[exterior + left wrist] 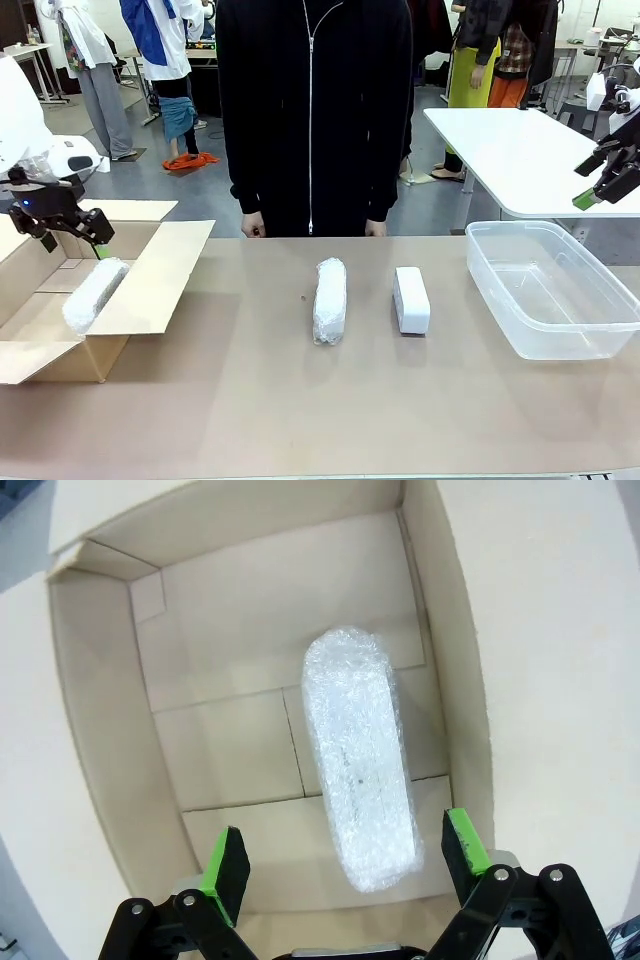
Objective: Separate and place wrapped and unwrapped clocks.
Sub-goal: If the picked Digital clock is wrapped, place it in the Package Box ; if not, place it in the Organizing box, then pick up the Digital clock indicated by the person.
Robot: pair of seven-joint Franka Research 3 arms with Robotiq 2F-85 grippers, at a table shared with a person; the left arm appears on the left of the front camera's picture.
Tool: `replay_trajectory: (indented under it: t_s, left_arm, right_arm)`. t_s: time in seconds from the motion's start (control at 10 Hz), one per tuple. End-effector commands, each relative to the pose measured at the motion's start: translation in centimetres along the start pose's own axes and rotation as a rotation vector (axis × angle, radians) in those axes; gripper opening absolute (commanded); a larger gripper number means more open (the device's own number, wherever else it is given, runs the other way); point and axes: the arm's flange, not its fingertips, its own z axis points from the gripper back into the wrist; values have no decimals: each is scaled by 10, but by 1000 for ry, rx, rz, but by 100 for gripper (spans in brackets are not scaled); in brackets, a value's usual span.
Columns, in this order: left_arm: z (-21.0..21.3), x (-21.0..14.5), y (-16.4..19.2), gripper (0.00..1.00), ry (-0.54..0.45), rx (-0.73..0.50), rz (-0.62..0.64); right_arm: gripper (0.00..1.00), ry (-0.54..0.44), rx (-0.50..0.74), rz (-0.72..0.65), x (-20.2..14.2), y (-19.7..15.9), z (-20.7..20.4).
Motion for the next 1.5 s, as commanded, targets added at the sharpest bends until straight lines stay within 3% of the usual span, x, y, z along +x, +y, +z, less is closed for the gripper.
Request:
replay_trajectory:
  t_s: [0.0,0.6,0.7,1.4]
  left_arm:
    - [14,-13,3,100,-18,3,0]
    - [44,-36,0,100,-136,6,14]
    - [46,-25,3,100,-91,12,15]
    - [46,-25,3,100,-91,12,15]
  right_arm:
    - [100,-13,7,1,-1,-1,-1]
    - [100,-13,7,1,-1,-1,-1]
    - [100,-13,7,1,-1,-1,-1]
    - [100,-13,7,1,-1,-1,-1]
